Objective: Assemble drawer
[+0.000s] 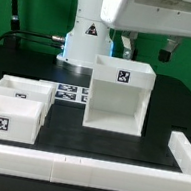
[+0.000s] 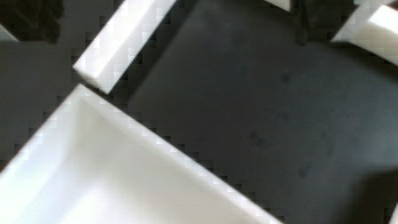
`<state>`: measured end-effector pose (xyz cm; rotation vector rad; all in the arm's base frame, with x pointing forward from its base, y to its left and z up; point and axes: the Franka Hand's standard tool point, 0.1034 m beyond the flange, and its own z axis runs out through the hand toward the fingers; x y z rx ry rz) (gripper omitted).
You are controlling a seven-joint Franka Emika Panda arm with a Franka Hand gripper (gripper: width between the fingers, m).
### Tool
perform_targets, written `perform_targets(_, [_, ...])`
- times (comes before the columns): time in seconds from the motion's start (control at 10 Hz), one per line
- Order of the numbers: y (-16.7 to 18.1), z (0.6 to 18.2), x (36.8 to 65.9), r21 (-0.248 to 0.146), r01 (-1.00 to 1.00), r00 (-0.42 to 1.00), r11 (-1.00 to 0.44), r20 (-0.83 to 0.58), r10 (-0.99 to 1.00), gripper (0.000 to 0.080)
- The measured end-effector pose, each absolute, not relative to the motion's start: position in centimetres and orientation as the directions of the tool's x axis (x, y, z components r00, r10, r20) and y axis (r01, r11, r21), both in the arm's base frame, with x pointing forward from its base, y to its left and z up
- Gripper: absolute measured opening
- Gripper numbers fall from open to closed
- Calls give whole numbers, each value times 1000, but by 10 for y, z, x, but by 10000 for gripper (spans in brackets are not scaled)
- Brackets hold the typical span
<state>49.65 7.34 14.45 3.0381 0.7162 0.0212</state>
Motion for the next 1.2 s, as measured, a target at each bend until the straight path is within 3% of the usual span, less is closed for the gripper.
perform_targets(0.2, [81,138,461,25,267,964,-963,2,267,650])
perform_targets(0.4, [91,128,447,20,164,986,-986,-22,164,650])
perform_targets(0.8, [94,105,435,-19,75,995,-997,-68,76,650])
perform_targets(1.1, [94,104,435,-31,43,995,-999,-86,45,650])
perform_targets(1.2, [94,104,435,-31,44,995,-999,-86,46,535])
